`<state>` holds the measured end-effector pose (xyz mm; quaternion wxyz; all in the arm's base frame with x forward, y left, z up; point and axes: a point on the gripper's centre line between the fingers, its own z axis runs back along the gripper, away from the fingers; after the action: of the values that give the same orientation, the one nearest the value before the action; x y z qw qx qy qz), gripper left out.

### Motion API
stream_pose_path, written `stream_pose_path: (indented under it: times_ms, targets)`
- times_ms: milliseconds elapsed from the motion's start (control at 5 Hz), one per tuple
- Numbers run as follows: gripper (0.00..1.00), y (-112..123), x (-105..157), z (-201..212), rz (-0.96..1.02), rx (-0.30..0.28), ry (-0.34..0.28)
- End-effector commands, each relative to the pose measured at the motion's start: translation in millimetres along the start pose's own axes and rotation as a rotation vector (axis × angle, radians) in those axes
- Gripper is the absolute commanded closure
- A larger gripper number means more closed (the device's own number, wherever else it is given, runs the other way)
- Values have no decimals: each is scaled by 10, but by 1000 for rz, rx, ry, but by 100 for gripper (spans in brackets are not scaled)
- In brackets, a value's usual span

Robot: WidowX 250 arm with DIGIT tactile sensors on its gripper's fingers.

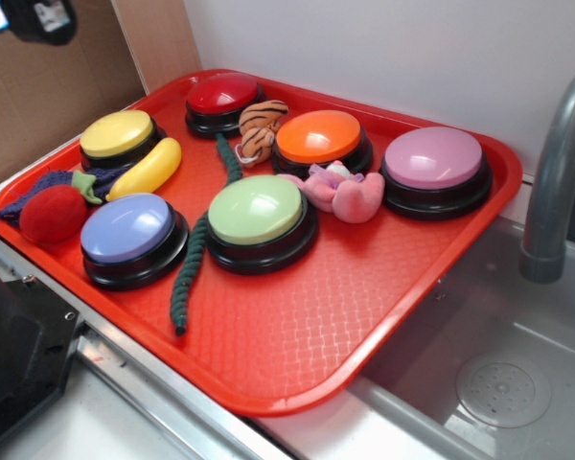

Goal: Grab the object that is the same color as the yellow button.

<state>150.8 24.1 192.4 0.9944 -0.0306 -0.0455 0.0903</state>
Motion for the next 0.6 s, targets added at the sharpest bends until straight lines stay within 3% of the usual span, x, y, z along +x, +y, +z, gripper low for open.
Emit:
stream_pose_path:
  times_ms: [0, 400]
  targets:
    - [0, 436, 379, -681, 252, 33, -43]
    - [0, 551, 469, -1282, 453, 83, -63]
